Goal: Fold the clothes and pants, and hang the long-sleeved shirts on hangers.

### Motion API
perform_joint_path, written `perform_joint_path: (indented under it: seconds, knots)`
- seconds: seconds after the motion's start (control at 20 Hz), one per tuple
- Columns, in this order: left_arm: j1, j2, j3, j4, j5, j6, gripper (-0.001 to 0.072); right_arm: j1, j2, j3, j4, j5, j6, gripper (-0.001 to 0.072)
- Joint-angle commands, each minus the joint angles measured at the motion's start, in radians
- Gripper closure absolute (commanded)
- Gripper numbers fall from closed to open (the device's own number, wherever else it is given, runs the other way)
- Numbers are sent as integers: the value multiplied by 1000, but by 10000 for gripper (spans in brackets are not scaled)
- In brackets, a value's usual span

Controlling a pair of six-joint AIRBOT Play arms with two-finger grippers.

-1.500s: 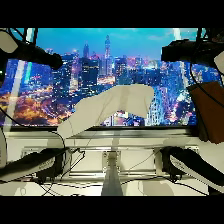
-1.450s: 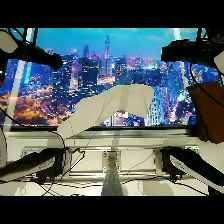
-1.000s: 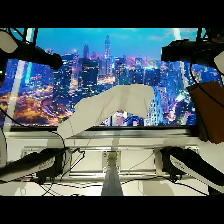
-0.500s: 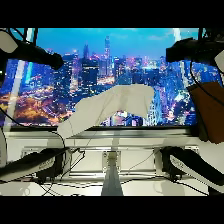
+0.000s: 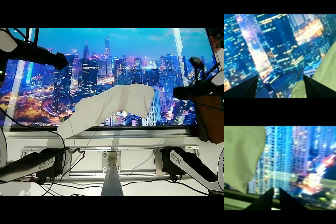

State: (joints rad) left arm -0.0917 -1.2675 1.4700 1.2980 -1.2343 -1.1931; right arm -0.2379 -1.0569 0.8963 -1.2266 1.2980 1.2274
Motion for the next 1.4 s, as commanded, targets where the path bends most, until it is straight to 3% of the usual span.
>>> perform_joint_path:
  seconds: [0.0, 0.1, 0.2, 0.55, 0.6, 0.75, 0.85, 0.95, 1.15, 1.35]
  knots:
    - [0, 0, 0, -9, -49, 2, 101, -53, -2, -255, 304, -106, -47, 218]
    - [0, -3, 0, -9, -76, 2, 97, -53, -21, -351, 331, -188, 4, 207]
    - [0, -13, 0, -9, -81, 1, -13, -53, -61, -411, 410, -207, 15, 206]
    - [0, -48, 0, -24, -80, -24, -13, 17, -249, -439, 690, -278, -79, 207]
    - [0, -55, 0, -24, -80, -26, -12, 51, -266, -439, 733, -333, -116, 254]
    - [16, -58, 0, -24, -60, -36, -8, 108, -267, -389, 803, -458, -198, 580]
    - [47, -48, 0, -24, -51, -42, 2, 105, -261, -303, 787, -460, -225, 663]
    - [98, -34, 0, -24, -54, -69, 2, 104, -251, -198, 715, -475, -227, 700]
    - [164, -21, -22, -72, -97, -144, 2, 103, -230, -21, 573, -593, -211, 700]
    - [119, -10, -248, -204, -98, -145, 2, 103, -230, 53, 468, -747, -108, 700]
